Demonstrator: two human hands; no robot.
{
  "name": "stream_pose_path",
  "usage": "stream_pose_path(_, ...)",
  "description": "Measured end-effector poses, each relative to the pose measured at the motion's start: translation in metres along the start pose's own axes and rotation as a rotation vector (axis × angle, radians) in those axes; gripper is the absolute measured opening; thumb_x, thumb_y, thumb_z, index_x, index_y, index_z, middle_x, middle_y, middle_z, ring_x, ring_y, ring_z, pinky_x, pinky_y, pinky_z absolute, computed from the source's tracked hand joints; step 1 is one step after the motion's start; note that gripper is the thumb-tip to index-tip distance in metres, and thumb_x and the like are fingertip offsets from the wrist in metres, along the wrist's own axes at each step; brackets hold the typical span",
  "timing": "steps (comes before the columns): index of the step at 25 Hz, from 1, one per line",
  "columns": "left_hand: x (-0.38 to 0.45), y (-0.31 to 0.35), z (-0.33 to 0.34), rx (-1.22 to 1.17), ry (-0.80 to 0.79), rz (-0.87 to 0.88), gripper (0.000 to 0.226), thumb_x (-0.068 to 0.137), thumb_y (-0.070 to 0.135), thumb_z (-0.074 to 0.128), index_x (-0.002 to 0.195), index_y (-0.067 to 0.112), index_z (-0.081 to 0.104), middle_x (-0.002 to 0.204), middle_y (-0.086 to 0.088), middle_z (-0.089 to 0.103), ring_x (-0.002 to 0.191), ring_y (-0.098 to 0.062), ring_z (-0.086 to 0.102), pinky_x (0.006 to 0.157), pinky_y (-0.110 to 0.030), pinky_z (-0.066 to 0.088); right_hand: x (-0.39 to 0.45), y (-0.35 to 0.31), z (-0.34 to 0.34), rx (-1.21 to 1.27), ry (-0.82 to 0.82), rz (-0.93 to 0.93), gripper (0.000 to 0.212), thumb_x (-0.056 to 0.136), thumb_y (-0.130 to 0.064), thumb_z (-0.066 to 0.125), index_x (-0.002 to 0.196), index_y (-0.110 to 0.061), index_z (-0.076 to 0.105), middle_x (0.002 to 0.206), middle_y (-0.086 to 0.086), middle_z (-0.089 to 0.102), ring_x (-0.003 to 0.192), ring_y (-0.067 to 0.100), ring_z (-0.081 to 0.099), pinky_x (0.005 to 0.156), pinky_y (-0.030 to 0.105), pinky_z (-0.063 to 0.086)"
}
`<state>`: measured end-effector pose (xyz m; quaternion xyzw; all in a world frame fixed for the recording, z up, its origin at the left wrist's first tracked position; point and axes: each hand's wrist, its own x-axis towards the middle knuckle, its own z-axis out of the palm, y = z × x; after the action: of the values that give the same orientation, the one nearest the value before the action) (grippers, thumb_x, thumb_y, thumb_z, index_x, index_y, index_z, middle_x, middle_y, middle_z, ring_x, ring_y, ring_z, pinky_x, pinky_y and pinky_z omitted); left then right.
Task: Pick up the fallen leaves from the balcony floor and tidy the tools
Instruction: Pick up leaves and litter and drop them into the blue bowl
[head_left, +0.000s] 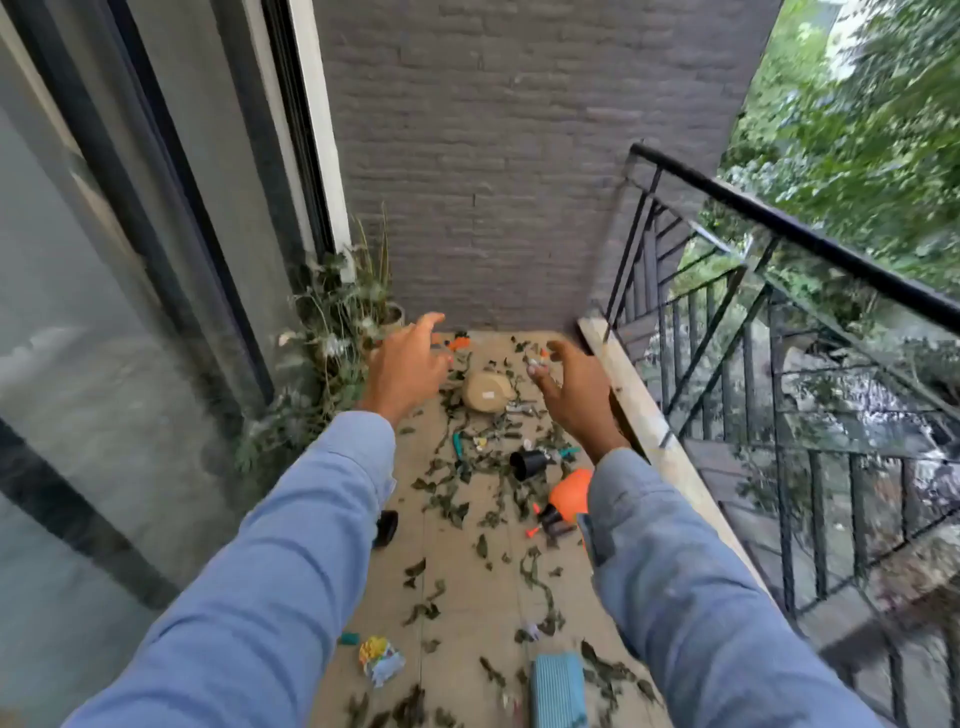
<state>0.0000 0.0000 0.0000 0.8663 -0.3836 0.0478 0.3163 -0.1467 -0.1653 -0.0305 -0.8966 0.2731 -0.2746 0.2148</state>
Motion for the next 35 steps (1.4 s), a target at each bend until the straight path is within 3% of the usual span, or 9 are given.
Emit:
stream_pose_path(3,-0.013,-0.031,0.047,-0.090,-0.126,-0.106,0.051,0.091,0.027,0.063,0.138,0.022,0.047,0.124,-0.004,0.064,0.110,-0.026,0.060,0.088,-0.039,0.051,-0.019,0.029,0.042,0.148,-0.027,0.168,0.038,0.091,-0.031,0.062,0.117,-0.004,0.058,0.111,0.019,0.065,0.104,0.036,0.059,0.087,0.043,0.047)
stream_pose_path(7,-0.023,-0.078,0.129,-0.163,-0.304,-0.290,0.043,0.090,0.020,0.063,0.132,0.016,0.055,0.120,-0.007,0.066,0.107,-0.027,0.062,0.089,-0.036,0.051,-0.035,0.079,0.099,0.208,-0.146,0.301,0.030,0.091,-0.021,0.063,0.112,0.000,0.062,0.102,0.018,0.069,0.095,0.031,0.063,0.077,0.031,0.044)
stream_pose_path(12,0.011,-0.117,0.213,-0.085,-0.461,-0.415,0.040,0.087,0.028,0.063,0.123,0.013,0.060,0.107,-0.013,0.068,0.102,-0.032,0.062,0.088,-0.043,0.050,-0.007,0.143,0.155,0.241,-0.328,0.478,0.028,0.094,-0.018,0.059,0.112,0.002,0.061,0.100,0.023,0.068,0.094,0.037,0.062,0.072,0.038,0.043)
stream_pose_path(17,0.083,-0.124,0.263,0.035,-0.581,-0.491,0.046,0.090,0.029,0.060,0.134,0.019,0.052,0.119,-0.009,0.065,0.114,-0.032,0.057,0.093,-0.044,0.048,0.079,0.197,0.184,0.213,-0.448,0.532,0.026,0.094,-0.017,0.058,0.110,0.003,0.062,0.100,0.026,0.068,0.095,0.040,0.061,0.079,0.044,0.048)
stream_pose_path(20,0.120,-0.130,0.279,0.059,-0.620,-0.515,0.046,0.092,0.029,0.059,0.136,0.020,0.050,0.126,-0.006,0.062,0.116,-0.029,0.056,0.094,-0.040,0.047,0.122,0.208,0.203,0.173,-0.551,0.567,0.028,0.096,-0.018,0.055,0.117,0.000,0.060,0.106,0.024,0.067,0.100,0.038,0.061,0.081,0.038,0.045)
stream_pose_path(24,0.190,-0.168,0.307,0.035,-0.635,-0.568,0.042,0.092,0.025,0.059,0.133,0.022,0.052,0.126,-0.005,0.061,0.116,-0.029,0.056,0.095,-0.040,0.047,0.186,0.226,0.255,0.155,-0.631,0.601,0.029,0.095,-0.017,0.054,0.121,-0.007,0.059,0.109,0.018,0.069,0.103,0.034,0.062,0.081,0.031,0.044)
stream_pose_path(30,0.324,-0.248,0.341,-0.014,-0.661,-0.622,0.045,0.090,0.026,0.060,0.134,0.021,0.052,0.126,-0.009,0.061,0.115,-0.032,0.056,0.097,-0.044,0.045,0.311,0.242,0.331,0.058,-0.733,0.636,0.032,0.097,-0.021,0.052,0.125,-0.008,0.058,0.120,0.020,0.063,0.111,0.039,0.056,0.083,0.033,0.042)
stream_pose_path(35,0.432,-0.289,0.362,0.006,-0.693,-0.599,0.041,0.091,0.023,0.060,0.131,0.019,0.054,0.125,-0.009,0.062,0.114,-0.030,0.058,0.095,-0.038,0.047,0.417,0.257,0.382,-0.021,-0.761,0.572,0.027,0.096,-0.017,0.050,0.113,-0.001,0.065,0.115,0.023,0.065,0.110,0.039,0.058,0.086,0.035,0.043)
